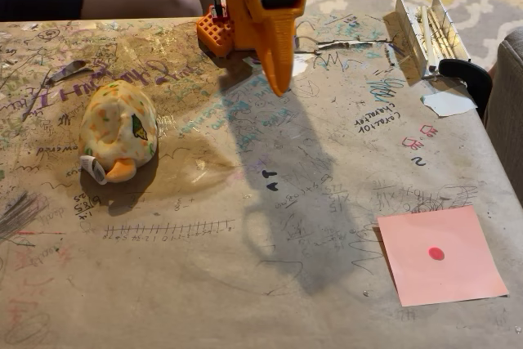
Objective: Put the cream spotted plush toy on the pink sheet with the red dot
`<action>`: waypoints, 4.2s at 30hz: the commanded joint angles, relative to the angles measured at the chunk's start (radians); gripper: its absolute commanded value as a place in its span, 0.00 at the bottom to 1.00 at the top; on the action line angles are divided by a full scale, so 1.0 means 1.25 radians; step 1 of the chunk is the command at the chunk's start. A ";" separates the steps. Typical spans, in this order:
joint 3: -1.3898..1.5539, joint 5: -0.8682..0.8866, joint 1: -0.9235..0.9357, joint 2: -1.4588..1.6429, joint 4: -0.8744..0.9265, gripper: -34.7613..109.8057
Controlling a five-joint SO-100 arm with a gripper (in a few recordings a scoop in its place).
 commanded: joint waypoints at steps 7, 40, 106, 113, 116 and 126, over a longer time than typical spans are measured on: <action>-0.523 -0.104 0.452 -0.735 -0.053 0.28; -0.823 -0.353 0.726 -1.222 0.164 0.45; -0.751 -0.081 0.285 -0.622 0.166 0.24; -0.827 0.043 0.038 -0.268 0.232 0.24; -0.831 0.070 -0.034 -0.157 0.250 0.24; -0.778 0.044 -0.177 -0.090 0.222 0.24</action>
